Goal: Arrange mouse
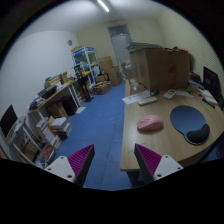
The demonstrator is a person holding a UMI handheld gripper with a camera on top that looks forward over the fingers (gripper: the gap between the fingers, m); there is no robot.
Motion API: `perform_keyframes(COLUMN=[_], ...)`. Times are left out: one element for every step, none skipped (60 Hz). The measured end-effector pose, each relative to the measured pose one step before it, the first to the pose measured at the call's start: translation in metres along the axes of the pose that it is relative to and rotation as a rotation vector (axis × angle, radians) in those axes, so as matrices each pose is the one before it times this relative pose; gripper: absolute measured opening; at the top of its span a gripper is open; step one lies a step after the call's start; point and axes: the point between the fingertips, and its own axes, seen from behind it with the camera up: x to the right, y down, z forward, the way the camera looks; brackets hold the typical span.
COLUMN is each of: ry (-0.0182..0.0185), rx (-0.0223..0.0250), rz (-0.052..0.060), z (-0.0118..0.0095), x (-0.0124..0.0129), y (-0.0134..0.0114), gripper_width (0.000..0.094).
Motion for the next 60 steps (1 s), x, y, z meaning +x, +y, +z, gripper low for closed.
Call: perform_keyframes(ry=[0.00373,0.00548,0.00698,0.00726,0.01008,0.00684,0.00554,0.00541,0.00696,0.00701,0.00728,0.00720,0.00717,0.00652,0.01051,0.00554,0.00925,0.00793,0.00759,0.00617,0.00321,0.00058,-0.00148,0.00141,0.00527,0.00141,0.00218,-0.00260,-0.00410,-0.00531,-0.00653,-0.00765,-0.00708,-0.00610,-0.00496,-0.00404,-0.00321,-0.00230,-0.00184,-0.00646,-0.00862,-0.00237,-0.00037,-0.00354,-0.00040,-0.00298,0.00061,0.00071,0.00046,0.00200,0.00062,-0.00057,-0.00136,-0.00059,0.00013,0.00043,0.00079,0.00106,0.00156,0.00211], rx=[0.00023,-0.00074,-0.00164,-0.00194,-0.00175,-0.00200,0.00049,0.00048,-0.00024,-0.00132,-0.00163,-0.00143,-0.00160,-0.00251,-0.00105,-0.00275,0.00320,0.00173,0.00129,0.00072,0.00086,-0.00027,-0.00316,-0.00166,-0.00080,-0.00013,0.00032,0.00253,0.00047,-0.00116,-0.00329,-0.00365,-0.00235,-0.00002,0.00046,-0.00077,-0.00342,-0.00559,-0.00702,-0.00222,0.02060,0.00056,-0.00419,0.00409,-0.00392,-0.00397,-0.00091,-0.00179,-0.00344,-0.00116,-0.00137,-0.00172,-0.00058,-0.00048,0.00067,0.00139,0.00228,0.00223,0.00214,0.00244], rz=[-0.0028,-0.0025,-0.0027,-0.0024,-0.0068,-0.0036,-0.0047,-0.0046,-0.0063,-0.0067,-0.0071,-0.0080,-0.0083,-0.0085,-0.0107,-0.0072,-0.0104,-0.0088,-0.0084,-0.0088,-0.0099,-0.0121,-0.0137,-0.0157,-0.0154,-0.0102,-0.0080,-0.0045,0.0000,0.0029,0.0038,0.0033,0.0018,0.0007,-0.0019,-0.0040,-0.0056,-0.0069,-0.0069,-0.0072,0.0059,0.0008,0.0005,0.0059,0.0037,0.0044,0.0042,0.0014,-0.0004,-0.0019,-0.0006,0.0006,0.0007,0.0000,-0.0001,0.0007,0.0008,0.0008,0.0012,0.0020], z=[-0.00064,-0.00077,-0.00100,-0.00109,-0.00249,-0.00111,0.00091,-0.00281,-0.00075,0.00002,0.00077,0.00092,0.00145,0.00468,0.00045,0.00418,-0.00045,0.00322,0.00371,0.00404,0.00430,0.00470,0.00801,0.00465,0.00231,0.00724,0.00409,0.00461,0.00472,0.00407,0.00437,0.00424,0.00431,0.00464,0.00467,0.00637,0.00408,0.00360,0.00389,0.00335,0.00383,0.00531,0.00277,0.00353,0.00346,0.00313,0.00277,0.00292,0.00361,0.00299,0.00291,0.00337,0.00331,0.00337,0.00340,0.00342,0.00325,0.00376,0.00317,0.00334], x=[0.00185,0.00241,0.00325,0.00370,-0.00040,0.00455,0.00520,0.00643,0.00468,0.00544,0.00615,0.00588,0.00622,0.00911,0.00399,0.01013,0.00558,0.00729,0.00732,0.00707,0.00639,0.00555,0.00704,0.00558,0.00350,0.00714,0.00313,0.00446,0.00274,0.00156,0.00117,0.00074,0.00036,0.00071,0.00061,0.00075,0.00044,0.00017,0.00004,-0.00071,-0.00144,0.00263,-0.00050,-0.00022,0.00074,-0.00005,0.00067,0.00046,0.00209,0.00128,0.00076,0.00039,0.00033,0.00044,0.00058,0.00049,0.00078,0.00076,0.00079,0.00094], y=[-0.00005,0.00037,0.00066,0.00090,-0.00449,0.00149,0.00188,0.00444,0.00097,0.00044,0.00030,0.00022,0.00017,-0.00121,-0.00207,-0.00076,0.00062,-0.00046,-0.00064,-0.00044,-0.00056,-0.00001,-0.00041,0.00029,-0.00041,0.00114,-0.00181,0.00117,0.00022,-0.00002,0.00044,0.00044,-0.00011,-0.00063,-0.00051,-0.00046,-0.00028,0.00062,0.00092,-0.00032,-0.00637,-0.00095,-0.00140,-0.00339,-0.00165,-0.00152,-0.00220,-0.00184,-0.00212,-0.00248,-0.00218,-0.00201,-0.00241,-0.00239,-0.00264,-0.00260,-0.00272,-0.00252,-0.00249,-0.00239], gripper_width=[0.0831,0.0832,0.0830,0.0832,0.0831,0.0830,0.0831,0.0829,0.0830,0.0831,0.0828,0.0829,0.0833,0.0830,0.0830,0.0832,0.0832,0.0830,0.0835,0.0830,0.0828,0.0831,0.0833,0.0830,0.0833,0.0831,0.0831,0.0829,0.0833,0.0832,0.0831,0.0832,0.0830,0.0834,0.0831,0.0831,0.0831,0.0832,0.0836,0.0892,0.0833,0.0833,0.0840,0.0847,0.0850,0.0858,0.0856,0.0856,0.0854,0.0852,0.0850,0.0855,0.0855,0.0853,0.0854,0.0853,0.0851,0.0852,0.0853,0.0850])
